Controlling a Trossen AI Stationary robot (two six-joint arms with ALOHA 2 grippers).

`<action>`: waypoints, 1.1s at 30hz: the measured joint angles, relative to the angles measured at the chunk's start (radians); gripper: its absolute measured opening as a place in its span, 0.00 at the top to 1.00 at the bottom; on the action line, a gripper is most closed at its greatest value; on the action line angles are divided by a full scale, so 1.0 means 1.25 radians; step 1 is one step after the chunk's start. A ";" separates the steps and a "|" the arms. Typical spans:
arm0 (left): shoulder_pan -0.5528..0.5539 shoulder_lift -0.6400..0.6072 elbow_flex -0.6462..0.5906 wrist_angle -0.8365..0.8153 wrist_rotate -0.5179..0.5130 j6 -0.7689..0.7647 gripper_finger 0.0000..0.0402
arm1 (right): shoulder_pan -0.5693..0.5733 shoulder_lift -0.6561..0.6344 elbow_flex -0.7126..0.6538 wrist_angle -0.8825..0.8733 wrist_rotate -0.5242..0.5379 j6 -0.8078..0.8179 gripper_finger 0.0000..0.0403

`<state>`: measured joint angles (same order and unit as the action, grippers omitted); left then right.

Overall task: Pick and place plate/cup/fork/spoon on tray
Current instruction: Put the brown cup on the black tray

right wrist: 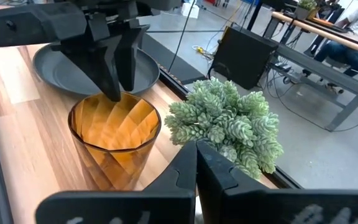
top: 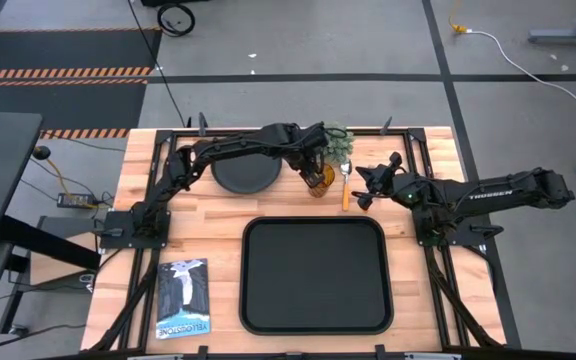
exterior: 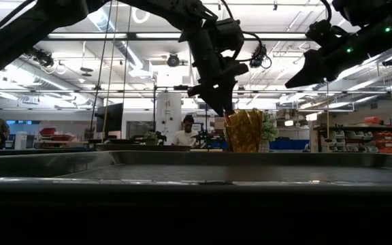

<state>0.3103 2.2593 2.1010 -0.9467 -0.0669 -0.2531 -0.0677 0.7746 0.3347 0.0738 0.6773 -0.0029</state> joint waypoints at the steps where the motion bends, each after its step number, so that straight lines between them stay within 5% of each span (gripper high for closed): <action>1: 0.000 0.000 0.000 -0.003 0.000 0.001 0.65 | 0.000 0.000 0.000 0.000 0.000 0.000 0.99; 33: 0.000 0.027 0.000 -0.004 0.014 0.003 0.65 | 0.000 0.000 0.000 0.007 -0.013 0.000 0.99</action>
<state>0.3103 2.2936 2.1006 -0.9516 -0.0492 -0.2497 -0.0673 0.7742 0.3347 0.0821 0.6617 -0.0034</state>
